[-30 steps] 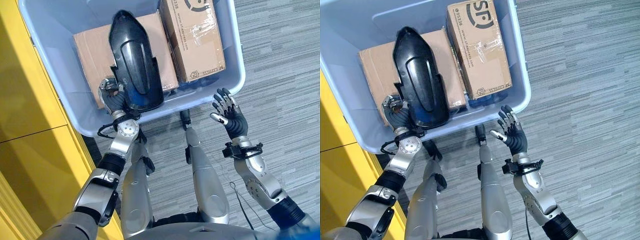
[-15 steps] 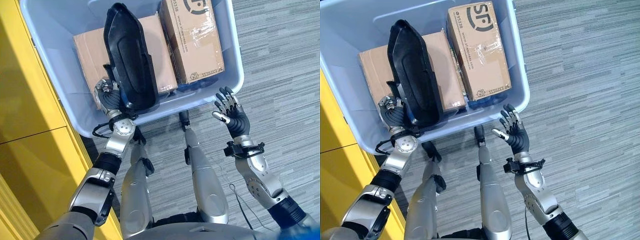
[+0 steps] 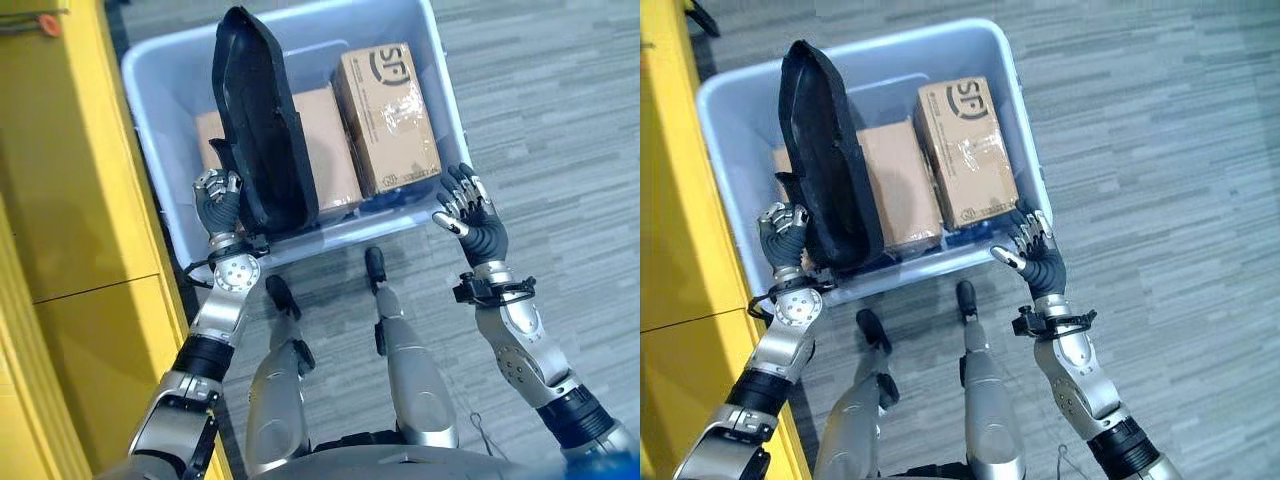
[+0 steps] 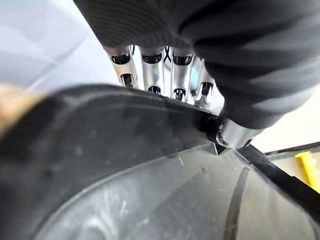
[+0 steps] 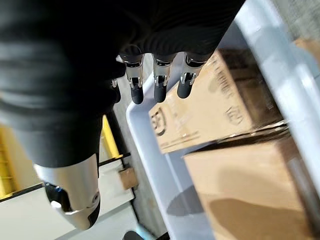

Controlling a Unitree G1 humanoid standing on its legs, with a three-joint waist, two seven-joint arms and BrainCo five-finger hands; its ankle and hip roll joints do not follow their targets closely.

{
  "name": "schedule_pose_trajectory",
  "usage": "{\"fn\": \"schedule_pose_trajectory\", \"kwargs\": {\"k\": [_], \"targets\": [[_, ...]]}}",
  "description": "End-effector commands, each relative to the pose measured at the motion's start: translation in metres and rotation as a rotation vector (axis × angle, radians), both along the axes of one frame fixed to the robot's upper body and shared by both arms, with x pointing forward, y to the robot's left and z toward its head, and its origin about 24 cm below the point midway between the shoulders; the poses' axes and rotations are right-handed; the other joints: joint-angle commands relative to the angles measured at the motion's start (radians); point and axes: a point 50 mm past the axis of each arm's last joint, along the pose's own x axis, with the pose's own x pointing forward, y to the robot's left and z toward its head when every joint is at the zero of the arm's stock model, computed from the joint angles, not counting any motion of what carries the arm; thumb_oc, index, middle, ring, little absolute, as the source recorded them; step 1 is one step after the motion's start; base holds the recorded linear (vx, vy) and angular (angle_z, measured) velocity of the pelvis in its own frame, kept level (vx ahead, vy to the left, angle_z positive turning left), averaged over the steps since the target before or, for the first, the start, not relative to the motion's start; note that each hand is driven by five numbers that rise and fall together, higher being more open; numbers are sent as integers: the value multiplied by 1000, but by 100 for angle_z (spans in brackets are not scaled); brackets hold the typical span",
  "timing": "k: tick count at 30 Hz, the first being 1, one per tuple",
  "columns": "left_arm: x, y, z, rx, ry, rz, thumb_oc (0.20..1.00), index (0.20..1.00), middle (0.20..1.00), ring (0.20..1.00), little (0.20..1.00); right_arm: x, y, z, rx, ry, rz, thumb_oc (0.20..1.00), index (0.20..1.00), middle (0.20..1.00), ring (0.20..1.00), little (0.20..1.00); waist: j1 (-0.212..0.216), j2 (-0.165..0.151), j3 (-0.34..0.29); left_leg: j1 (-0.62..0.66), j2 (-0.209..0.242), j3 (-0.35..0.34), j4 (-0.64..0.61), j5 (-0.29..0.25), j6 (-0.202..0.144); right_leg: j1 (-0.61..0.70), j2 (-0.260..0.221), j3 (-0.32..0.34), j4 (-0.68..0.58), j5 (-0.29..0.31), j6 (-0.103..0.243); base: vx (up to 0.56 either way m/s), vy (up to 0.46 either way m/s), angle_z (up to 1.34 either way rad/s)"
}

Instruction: Move parts from the plastic box to the shelf.

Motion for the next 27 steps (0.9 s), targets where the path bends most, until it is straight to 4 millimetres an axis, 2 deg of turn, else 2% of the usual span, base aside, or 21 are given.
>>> {"fn": "schedule_pose_trajectory", "kwargs": {"k": [1, 9, 13, 15, 16, 17, 18, 19, 20, 21, 22, 25, 26, 27], "targets": [[-7, 13, 29, 96, -168, -32, 200, 200, 200, 200, 200, -9, -10, -5, -19, 5, 11, 1000, 1000, 1000, 1000, 1000, 13, -21, -107, 78, 54, -90, 5, -24, -88, 32, -110, -44, 92, -26, 99, 29, 15, 15], [-34, 22, 29, 190, -166, -131, 200, 200, 200, 200, 200, -14, -16, -17, -49, 62, 36, 1000, 1000, 1000, 1000, 1000, 42, 12, -175, 167, 59, -124, 5, -36, -82, 131, -117, -71, 122, -87, 89, 40, 0, 14], [-47, 29, 22, 196, -132, -172, 200, 200, 200, 200, 200, -16, -17, -26, -53, 105, 50, 1000, 1000, 1000, 1000, 1000, 59, 28, -202, 217, 74, -147, 5, -33, -79, 170, -89, -83, 204, -159, 69, 21, -56, 17], [-55, 33, 15, 197, -93, -181, 200, 200, 200, 200, 200, -16, -15, -28, -45, 116, 70, 1000, 1000, 1000, 1000, 1000, 74, 37, -216, 237, 95, -164, 6, -20, -83, 182, -69, -100, 271, -207, 51, -6, -162, 20], [-62, 37, 7, 188, -53, -192, 200, 200, 200, 200, 200, -15, -13, -28, -45, 117, 94, 1000, 1000, 1000, 1000, 1000, 84, 43, -225, 254, 117, -182, 11, -9, -84, 192, -47, -114, 334, -256, 33, -10, -171, 25], [-62, 38, 7, 188, -52, -191, 200, 200, 200, 200, 200, -15, -13, -28, -45, 118, 95, 1000, 1000, 1000, 1000, 1000, 82, 43, -224, 255, 118, -183, 11, -9, -85, 191, -46, -115, 339, -259, 32, -16, -249, 28], [-72, 40, 0, 167, -20, -210, 200, 200, 200, 200, 200, -14, -10, -24, -63, 103, 130, 1000, 1000, 1000, 1000, 1000, 97, 44, -230, 271, 143, -201, 13, 12, -87, 199, -19, -133, 389, -298, 10, -85, -327, 38], [-78, 41, -5, 130, -5, -212, 200, 200, 200, 200, 200, -8, -3, -18, -90, 75, 162, 1000, 1000, 1000, 1000, 1000, 125, 44, -231, 276, 178, -228, 18, 61, -92, 203, 17, -158, 434, -332, -14, -87, -330, 38], [-78, 42, -4, 130, -5, -210, 200, 200, 200, 200, 200, -8, -2, -18, -90, 74, 164, 1000, 1000, 1000, 1000, 1000, 121, 45, -229, 276, 181, -231, 17, 63, -94, 202, 19, -160, 438, -334, -16, -163, -393, 33], [-86, 44, -13, 108, 33, -217, 200, 200, 200, 200, 200, -1, -1, -11, -131, 44, 182, 1000, 1000, 1000, 1000, 1000, 155, 41, -230, 261, 206, -271, 14, 125, -105, 210, 49, -189, 458, -361, -35, -85, -209, 23], [-86, 44, -13, 108, 33, -217, 200, 200, 200, 200, 200, -1, -1, -11, -131, 45, 183, 1000, 1000, 1000, 1000, 1000, 151, 43, -231, 259, 207, -276, 14, 126, -106, 210, 50, -193, 456, -361, -36, -111, -288, 20], [-90, 38, -28, 32, 85, -268, 200, 200, 200, 200, 200, 5, -9, -5, -196, 16, 154, 1000, 1000, 1000, 1000, 1000, 188, 36, -218, 202, 200, -339, 5, 231, -129, 251, 47, -282, 442, -371, -51, -101, -203, 58], [-90, 37, -31, 36, 107, -283, 200, 200, 200, 200, 200, 5, -15, -6, -210, 24, 131, 1000, 1000, 1000, 1000, 1000, 190, 28, -215, 187, 185, -335, 5, 231, -118, 263, 37, -302, 423, -362, -57, -161, -142, 117], [-90, 34, -33, 46, 121, -300, 200, 200, 200, 200, 200, 5, -21, -7, -225, 32, 111, 1000, 1000, 1000, 1000, 1000, 197, 15, -212, 197, 162, -339, 21, 207, -104, 270, 26, -311, 397, -342, -61, -178, -137, 133]]}}
